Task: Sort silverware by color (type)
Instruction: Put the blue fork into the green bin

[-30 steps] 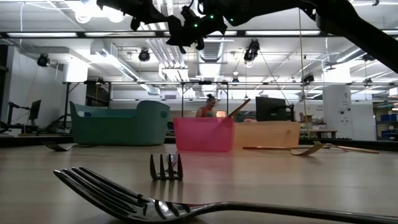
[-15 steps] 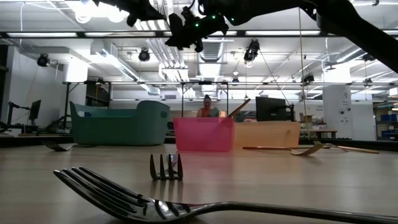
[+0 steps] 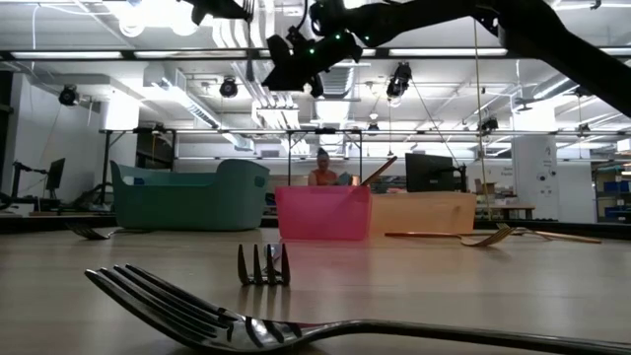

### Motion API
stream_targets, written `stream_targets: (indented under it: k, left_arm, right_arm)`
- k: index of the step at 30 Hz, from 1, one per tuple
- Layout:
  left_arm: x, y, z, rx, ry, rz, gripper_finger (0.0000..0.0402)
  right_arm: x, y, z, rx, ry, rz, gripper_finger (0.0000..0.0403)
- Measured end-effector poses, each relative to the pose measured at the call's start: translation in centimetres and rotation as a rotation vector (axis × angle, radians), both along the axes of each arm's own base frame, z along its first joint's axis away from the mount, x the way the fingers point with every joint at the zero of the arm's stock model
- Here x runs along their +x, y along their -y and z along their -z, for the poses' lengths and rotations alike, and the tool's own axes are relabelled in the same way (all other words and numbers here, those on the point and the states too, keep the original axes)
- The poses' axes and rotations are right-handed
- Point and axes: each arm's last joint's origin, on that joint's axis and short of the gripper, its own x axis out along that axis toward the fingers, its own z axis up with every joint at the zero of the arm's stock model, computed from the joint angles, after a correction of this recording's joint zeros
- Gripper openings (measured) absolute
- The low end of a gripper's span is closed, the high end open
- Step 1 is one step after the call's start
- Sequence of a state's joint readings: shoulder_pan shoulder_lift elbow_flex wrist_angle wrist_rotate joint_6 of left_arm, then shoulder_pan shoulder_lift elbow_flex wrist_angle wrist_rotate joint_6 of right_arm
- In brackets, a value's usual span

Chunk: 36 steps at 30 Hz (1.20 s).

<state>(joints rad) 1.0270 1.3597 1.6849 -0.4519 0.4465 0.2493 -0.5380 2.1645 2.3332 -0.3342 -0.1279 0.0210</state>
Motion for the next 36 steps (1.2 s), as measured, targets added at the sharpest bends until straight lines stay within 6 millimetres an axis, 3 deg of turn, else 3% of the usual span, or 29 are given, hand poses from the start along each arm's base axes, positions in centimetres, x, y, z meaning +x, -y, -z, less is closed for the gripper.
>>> stream_targets:
  k: [4, 10, 15, 20, 23, 28, 32, 36]
  left_arm:
    - [-0.7, 0.3, 0.2, -0.011, -0.103, -0.001, 0.0001]
    - [-1.6, 0.9, 0.3, -0.040, -0.201, 0.001, 0.0000]
    - [-1.5, 0.8, 1.9, -0.115, -0.290, 0.025, 0.0000]
    - [-1.1, 0.1, 3.3, -0.170, -0.364, 0.050, 0.0000]
    - [-0.7, -0.7, 4.3, -0.206, -0.393, 0.060, 0.0000]
    - [-0.1, -1.6, 5.4, -0.248, -0.427, 0.074, 0.0000]
    - [0.0, -1.8, 6.0, -0.266, -0.458, 0.094, 0.0000]
    - [-0.2, -1.5, 6.5, -0.282, -0.531, 0.111, 0.0000]
  right_arm:
    - [-1.5, 0.1, -0.6, 0.033, -0.074, 0.010, 0.0095]
    - [-4.3, -1.3, -2.8, 0.014, -0.217, 0.036, 0.0093]
    - [-5.9, -0.4, -8.0, -0.280, -0.005, 0.334, 0.0083]
    - [-8.9, 1.5, -12.0, -0.411, 0.265, 0.474, 0.0055]
    - [-10.2, 3.4, -12.6, -0.436, 0.383, 0.523, 0.0032]
    - [-13.2, 6.7, -12.4, -0.339, 0.434, 0.602, 0.0010]
    - [-13.8, 6.3, -12.9, -0.307, 0.439, 0.546, 0.0009]
    - [-13.9, 4.6, -13.7, -0.331, 0.345, 0.462, 0.0009]
